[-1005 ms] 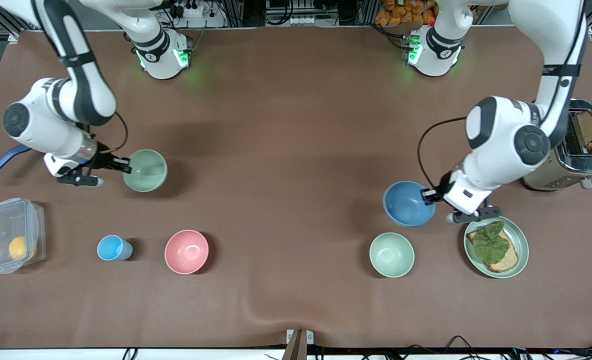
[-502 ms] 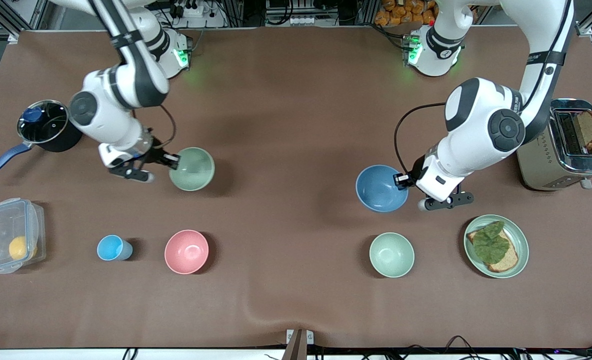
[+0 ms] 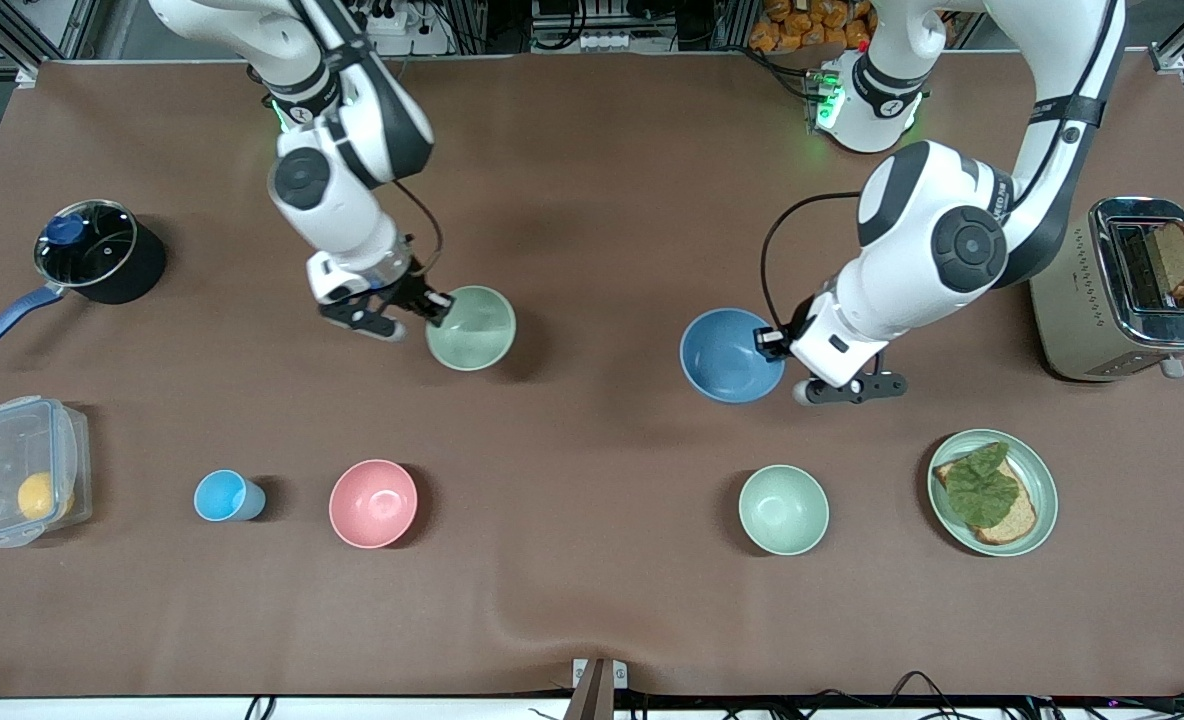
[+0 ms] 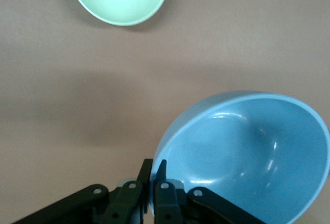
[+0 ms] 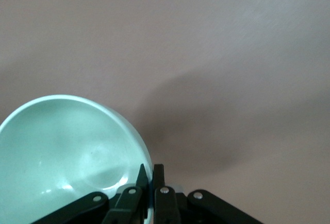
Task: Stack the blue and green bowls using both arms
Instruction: 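Slide the green bowl and the blue bowl toward each other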
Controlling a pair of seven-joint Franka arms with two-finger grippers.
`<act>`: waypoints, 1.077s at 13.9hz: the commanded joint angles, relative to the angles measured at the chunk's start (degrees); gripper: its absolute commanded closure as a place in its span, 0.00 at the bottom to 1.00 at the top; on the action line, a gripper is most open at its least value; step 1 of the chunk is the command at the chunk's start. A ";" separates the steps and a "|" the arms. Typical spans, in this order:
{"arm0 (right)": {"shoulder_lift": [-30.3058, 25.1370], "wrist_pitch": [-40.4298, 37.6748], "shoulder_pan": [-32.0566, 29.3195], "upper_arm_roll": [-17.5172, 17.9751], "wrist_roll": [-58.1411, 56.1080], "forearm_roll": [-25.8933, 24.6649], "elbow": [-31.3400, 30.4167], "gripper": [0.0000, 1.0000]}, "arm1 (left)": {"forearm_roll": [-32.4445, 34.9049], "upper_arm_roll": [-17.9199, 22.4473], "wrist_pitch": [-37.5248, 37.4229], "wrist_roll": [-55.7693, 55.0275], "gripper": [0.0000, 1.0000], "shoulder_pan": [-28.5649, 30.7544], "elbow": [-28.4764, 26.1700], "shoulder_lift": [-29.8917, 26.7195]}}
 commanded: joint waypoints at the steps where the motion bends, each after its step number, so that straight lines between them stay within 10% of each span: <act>1: 3.03 5.24 5.86 -0.66 6.55 1.27 0.03 1.00 | -1.20 -0.10 -7.36 -0.78 1.00 -0.93 7.42 4.18; 12: 12.62 15.02 16.17 -0.75 17.20 1.27 1.97 1.00 | -1.37 0.07 -8.26 -1.05 1.00 -1.99 10.51 8.06; 14: 12.62 14.41 15.20 -0.75 16.94 1.27 2.58 0.00 | -1.90 0.34 -8.26 -1.92 1.00 -1.82 10.78 7.98; 15: 12.62 14.40 15.11 -0.75 17.63 1.27 2.67 0.00 | -1.90 0.43 -8.26 -2.71 1.00 -1.82 10.95 7.98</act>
